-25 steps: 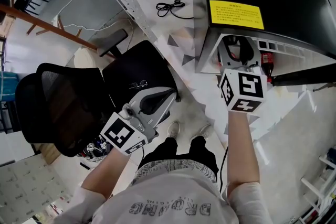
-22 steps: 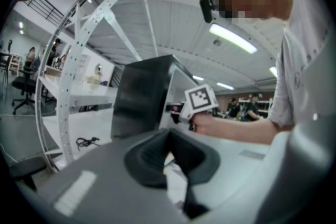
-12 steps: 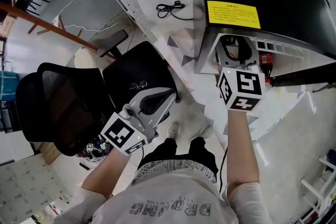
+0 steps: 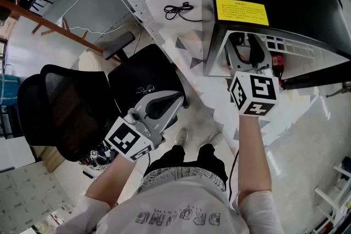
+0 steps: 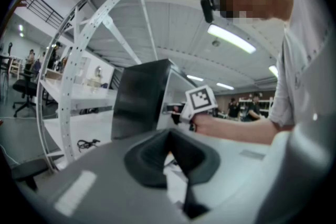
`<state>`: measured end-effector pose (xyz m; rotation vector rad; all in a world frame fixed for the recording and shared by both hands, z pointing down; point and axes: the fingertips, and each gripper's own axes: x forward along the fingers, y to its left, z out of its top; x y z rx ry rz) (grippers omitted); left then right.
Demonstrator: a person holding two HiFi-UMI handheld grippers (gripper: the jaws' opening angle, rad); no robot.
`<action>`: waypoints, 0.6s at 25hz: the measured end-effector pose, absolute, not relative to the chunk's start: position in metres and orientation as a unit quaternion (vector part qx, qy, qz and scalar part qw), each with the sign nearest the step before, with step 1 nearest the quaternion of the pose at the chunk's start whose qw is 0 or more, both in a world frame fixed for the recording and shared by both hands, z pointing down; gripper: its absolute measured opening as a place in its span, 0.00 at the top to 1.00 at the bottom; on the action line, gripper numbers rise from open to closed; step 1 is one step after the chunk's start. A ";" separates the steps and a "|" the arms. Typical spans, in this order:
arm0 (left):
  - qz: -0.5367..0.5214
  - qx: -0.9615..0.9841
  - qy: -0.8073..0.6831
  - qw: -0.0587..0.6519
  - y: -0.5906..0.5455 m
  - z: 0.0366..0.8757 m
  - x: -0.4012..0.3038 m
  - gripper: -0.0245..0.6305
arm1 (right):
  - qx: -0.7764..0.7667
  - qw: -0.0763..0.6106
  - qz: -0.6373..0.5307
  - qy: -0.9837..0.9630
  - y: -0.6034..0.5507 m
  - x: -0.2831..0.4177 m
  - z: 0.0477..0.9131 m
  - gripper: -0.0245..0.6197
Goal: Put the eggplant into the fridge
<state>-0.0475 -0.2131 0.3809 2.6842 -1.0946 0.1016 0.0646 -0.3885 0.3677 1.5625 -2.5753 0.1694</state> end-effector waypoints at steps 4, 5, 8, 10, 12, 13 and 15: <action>0.034 0.919 -0.376 0.115 -0.211 0.377 -0.049 0.95 | 0.514 0.050 0.060 -0.854 -0.380 0.066 0.362 0.60; 0.033 0.919 -0.376 0.114 -0.210 0.376 -0.049 0.95 | 0.513 0.046 0.062 -0.855 -0.378 0.067 0.361 0.60; 0.032 0.920 -0.375 0.111 -0.207 0.373 -0.048 0.95 | 0.513 0.038 0.062 -0.856 -0.371 0.070 0.357 0.60; 0.031 0.921 -0.374 0.109 -0.204 0.372 -0.047 0.95 | 0.513 0.035 0.061 -0.855 -0.366 0.072 0.354 0.60; 0.029 0.921 -0.372 0.107 -0.201 0.371 -0.045 0.95 | 0.514 0.033 0.057 -0.855 -0.361 0.074 0.351 0.60; 0.028 0.922 -0.372 0.106 -0.200 0.370 -0.045 0.95 | 0.514 0.031 0.056 -0.855 -0.358 0.075 0.349 0.60; 0.026 0.923 -0.370 0.104 -0.198 0.367 -0.044 0.95 | 0.513 0.029 0.055 -0.856 -0.352 0.077 0.346 0.61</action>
